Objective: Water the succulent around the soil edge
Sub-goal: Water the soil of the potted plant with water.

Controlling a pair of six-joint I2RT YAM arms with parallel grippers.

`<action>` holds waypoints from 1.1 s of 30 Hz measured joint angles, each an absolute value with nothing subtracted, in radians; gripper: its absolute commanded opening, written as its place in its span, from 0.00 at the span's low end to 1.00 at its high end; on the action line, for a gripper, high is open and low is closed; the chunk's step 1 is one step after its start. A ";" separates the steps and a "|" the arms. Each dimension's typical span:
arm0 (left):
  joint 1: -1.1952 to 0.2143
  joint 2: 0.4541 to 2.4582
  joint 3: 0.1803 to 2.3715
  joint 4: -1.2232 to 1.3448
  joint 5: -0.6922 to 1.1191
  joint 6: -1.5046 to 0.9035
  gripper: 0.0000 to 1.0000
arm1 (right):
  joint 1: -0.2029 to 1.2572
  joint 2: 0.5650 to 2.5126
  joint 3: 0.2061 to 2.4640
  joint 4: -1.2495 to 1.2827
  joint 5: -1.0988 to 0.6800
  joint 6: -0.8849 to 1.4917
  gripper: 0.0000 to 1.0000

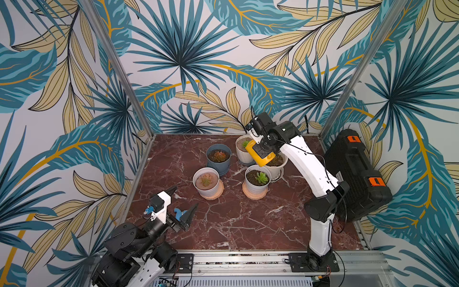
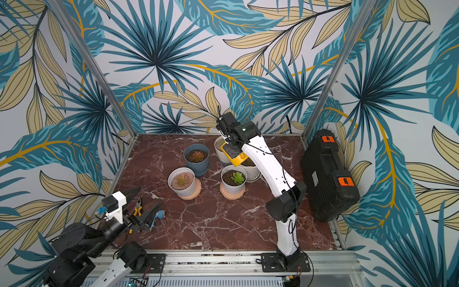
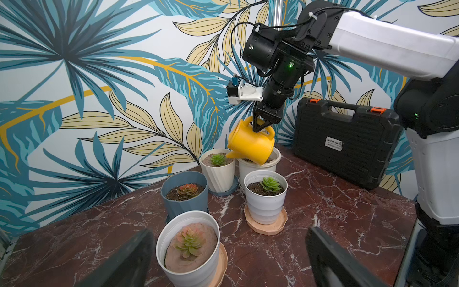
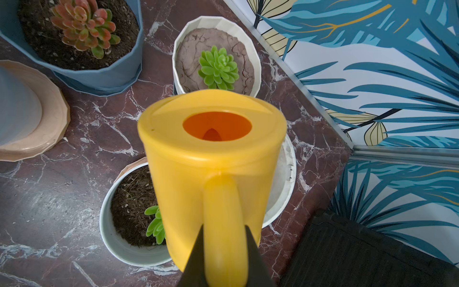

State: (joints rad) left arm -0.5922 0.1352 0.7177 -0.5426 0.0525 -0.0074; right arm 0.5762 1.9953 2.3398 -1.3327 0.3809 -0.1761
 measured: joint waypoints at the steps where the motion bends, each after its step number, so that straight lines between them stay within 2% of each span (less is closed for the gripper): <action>1: -0.592 0.135 0.718 -0.543 0.052 -0.007 1.00 | 0.578 2.000 2.352 -1.336 0.381 -0.176 0.03; 33: -0.592 0.123 0.718 -0.543 0.052 -0.007 1.00 | 0.626 2.067 2.474 -1.342 0.398 -0.180 0.03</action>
